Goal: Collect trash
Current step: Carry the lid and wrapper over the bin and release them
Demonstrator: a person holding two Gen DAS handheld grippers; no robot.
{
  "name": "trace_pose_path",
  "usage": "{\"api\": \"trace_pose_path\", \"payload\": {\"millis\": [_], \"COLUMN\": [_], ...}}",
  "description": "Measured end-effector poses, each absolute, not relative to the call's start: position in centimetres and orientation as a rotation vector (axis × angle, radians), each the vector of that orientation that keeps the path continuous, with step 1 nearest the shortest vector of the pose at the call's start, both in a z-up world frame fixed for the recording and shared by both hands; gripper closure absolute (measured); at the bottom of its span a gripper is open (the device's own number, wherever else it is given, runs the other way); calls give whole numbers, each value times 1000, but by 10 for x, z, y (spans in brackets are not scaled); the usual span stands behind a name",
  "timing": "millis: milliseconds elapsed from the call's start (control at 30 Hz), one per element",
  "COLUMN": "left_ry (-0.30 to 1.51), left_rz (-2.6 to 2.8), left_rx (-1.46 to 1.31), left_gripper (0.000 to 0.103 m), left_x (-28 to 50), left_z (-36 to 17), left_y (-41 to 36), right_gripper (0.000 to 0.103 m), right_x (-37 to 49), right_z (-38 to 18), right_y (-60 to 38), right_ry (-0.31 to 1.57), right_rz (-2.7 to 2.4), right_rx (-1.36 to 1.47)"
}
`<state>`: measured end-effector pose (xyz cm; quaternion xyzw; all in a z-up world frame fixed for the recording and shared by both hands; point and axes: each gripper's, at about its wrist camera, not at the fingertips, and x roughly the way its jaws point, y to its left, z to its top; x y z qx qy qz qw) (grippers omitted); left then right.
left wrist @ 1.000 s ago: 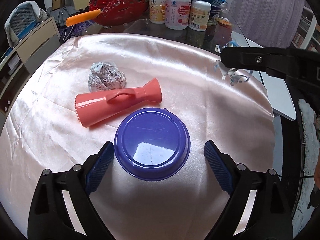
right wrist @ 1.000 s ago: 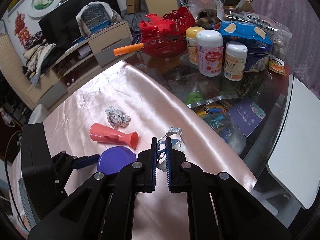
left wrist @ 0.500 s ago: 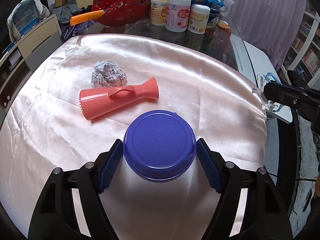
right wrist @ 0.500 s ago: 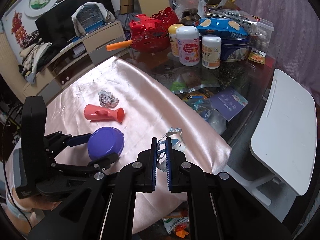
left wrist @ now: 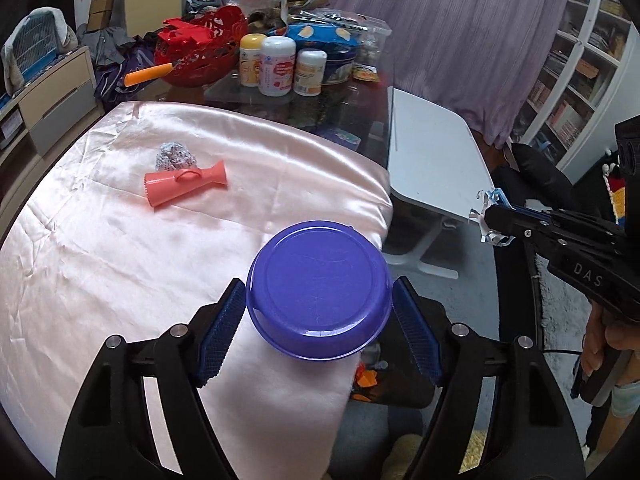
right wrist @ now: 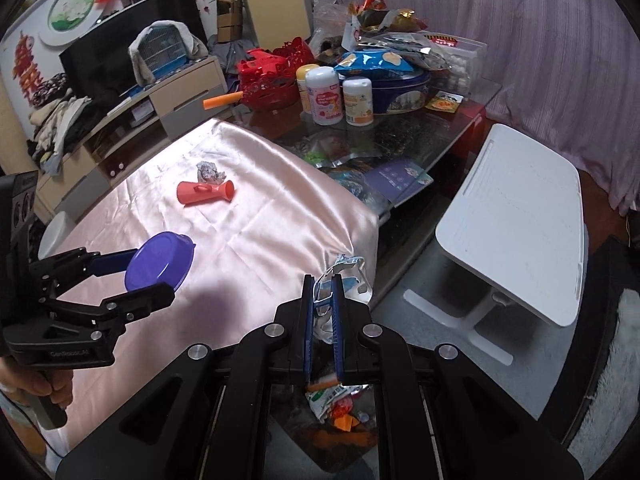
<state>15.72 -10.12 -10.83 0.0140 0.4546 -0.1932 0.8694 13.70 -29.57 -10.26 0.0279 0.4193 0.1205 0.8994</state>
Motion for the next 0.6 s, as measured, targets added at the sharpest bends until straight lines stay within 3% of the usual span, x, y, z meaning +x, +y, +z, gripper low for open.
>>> {"api": "trace_pose_path", "payload": {"millis": [600], "left_ry": [1179], "left_rz": [-560], "left_rx": [147], "left_gripper": [31], "left_x": [109], "left_z": [-181], "left_y": [-188], "right_gripper": [93], "right_x": [80], "right_z": [-175], "right_y": [-342], "right_ry": [1015], "right_rz": [195], "right_rx": [209]}}
